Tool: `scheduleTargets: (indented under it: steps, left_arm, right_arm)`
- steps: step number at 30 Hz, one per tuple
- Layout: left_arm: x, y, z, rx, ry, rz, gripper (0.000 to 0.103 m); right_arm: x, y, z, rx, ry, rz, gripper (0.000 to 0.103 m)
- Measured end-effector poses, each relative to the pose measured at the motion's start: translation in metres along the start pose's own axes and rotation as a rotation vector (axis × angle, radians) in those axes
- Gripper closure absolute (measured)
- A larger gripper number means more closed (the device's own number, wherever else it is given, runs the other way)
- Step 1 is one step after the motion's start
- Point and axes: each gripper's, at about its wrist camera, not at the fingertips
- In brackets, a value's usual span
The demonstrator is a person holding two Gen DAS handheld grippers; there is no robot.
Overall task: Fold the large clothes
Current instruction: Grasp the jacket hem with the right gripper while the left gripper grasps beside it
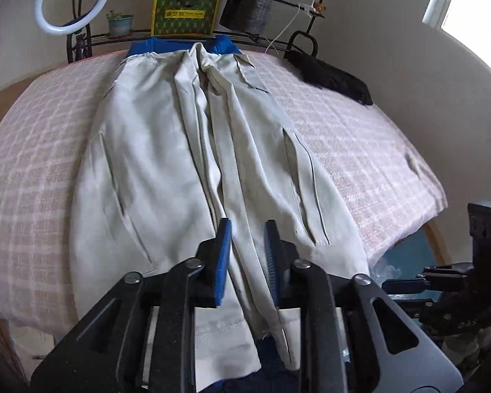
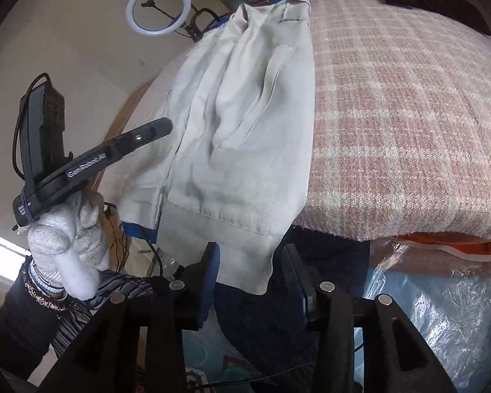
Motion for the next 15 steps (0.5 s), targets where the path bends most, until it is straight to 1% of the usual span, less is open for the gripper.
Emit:
scheduleTargets:
  steps: [1, 2, 5, 6, 8, 9, 10, 11, 12, 13, 15]
  left_arm:
    - [0.017, 0.008, -0.002, 0.034, -0.017, 0.026, 0.051]
    - [0.034, 0.017, -0.001, 0.066, -0.031, 0.045, 0.048]
    - [0.069, 0.046, 0.002, 0.122, -0.028, 0.042, 0.048]
    - [0.077, 0.054, 0.005, 0.126, -0.025, 0.023, 0.048]
    - [0.086, 0.068, 0.014, 0.136, -0.001, -0.045, 0.048]
    - [0.089, 0.075, 0.02, 0.152, 0.004, -0.056, 0.048]
    - [0.09, 0.083, 0.026, 0.179, 0.015, -0.055, 0.048]
    - [0.089, 0.09, 0.032, 0.214, 0.027, -0.044, 0.047]
    - [0.086, 0.097, 0.037, 0.253, 0.039, -0.035, 0.045]
    - [0.082, 0.103, 0.042, 0.285, 0.05, -0.025, 0.043]
    - [0.075, 0.114, 0.051, 0.343, 0.067, -0.011, 0.043]
  right_arm:
    - [0.005, 0.0, 0.0, -0.004, -0.003, 0.007, 0.059]
    - [0.011, 0.001, 0.0, -0.011, -0.004, 0.014, 0.057]
    - [0.027, 0.005, 0.001, -0.024, -0.01, 0.046, 0.054]
    - [0.033, 0.006, 0.001, -0.026, -0.014, 0.062, 0.054]
    - [0.043, 0.013, 0.001, -0.042, -0.005, 0.075, 0.054]
    - [0.048, 0.017, 0.002, -0.068, 0.008, 0.075, 0.054]
    - [0.052, 0.022, 0.002, -0.092, 0.016, 0.055, 0.054]
    - [0.054, 0.025, 0.001, -0.09, 0.015, 0.035, 0.053]
    - [0.059, 0.032, 0.001, -0.07, 0.004, 0.044, 0.052]
    - [0.063, 0.039, 0.002, -0.04, -0.016, 0.077, 0.05]
    - [0.066, 0.049, 0.005, 0.023, -0.046, 0.134, 0.044]
Point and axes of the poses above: each gripper's, at about its wrist camera, not at the fingertips, and x roughly against the way its jaws point, y to its left, z to its underside, and after that the axes turned 13 degrees about z, right-handed
